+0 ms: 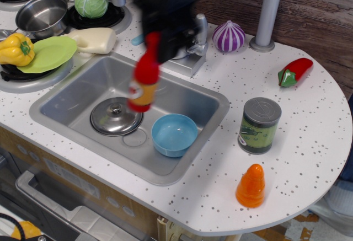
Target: Put red bottle in sink
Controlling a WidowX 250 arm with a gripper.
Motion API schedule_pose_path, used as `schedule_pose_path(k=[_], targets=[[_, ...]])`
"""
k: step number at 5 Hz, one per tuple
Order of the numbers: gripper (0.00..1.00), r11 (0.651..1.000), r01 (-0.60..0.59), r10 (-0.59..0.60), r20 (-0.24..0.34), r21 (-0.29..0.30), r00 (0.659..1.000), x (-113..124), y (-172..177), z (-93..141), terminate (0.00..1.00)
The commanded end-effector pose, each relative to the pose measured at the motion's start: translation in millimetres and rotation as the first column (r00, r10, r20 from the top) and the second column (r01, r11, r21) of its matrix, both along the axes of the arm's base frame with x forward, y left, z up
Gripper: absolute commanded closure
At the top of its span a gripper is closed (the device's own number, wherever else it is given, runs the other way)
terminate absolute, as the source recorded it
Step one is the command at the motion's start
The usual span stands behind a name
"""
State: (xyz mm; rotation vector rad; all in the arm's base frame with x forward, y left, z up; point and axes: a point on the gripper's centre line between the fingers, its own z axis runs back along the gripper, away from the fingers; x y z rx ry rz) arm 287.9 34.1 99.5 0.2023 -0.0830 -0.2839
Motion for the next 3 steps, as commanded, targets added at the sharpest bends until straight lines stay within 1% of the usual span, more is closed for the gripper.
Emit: schedule_pose_path(k=[1, 2, 3], targets=[[1.0, 0.999, -0.032, 0.032, 0.001, 0.02, 0.999, -9, 15, -22, 0.0], [1.0, 0.999, -0.035, 0.035, 0.007, -0.013, 0.999, -14, 19, -48, 0.0], [1.0, 0.998, -0.05, 0.051, 0.0, -0.045, 0.999, -13, 23, -62, 1.0]])
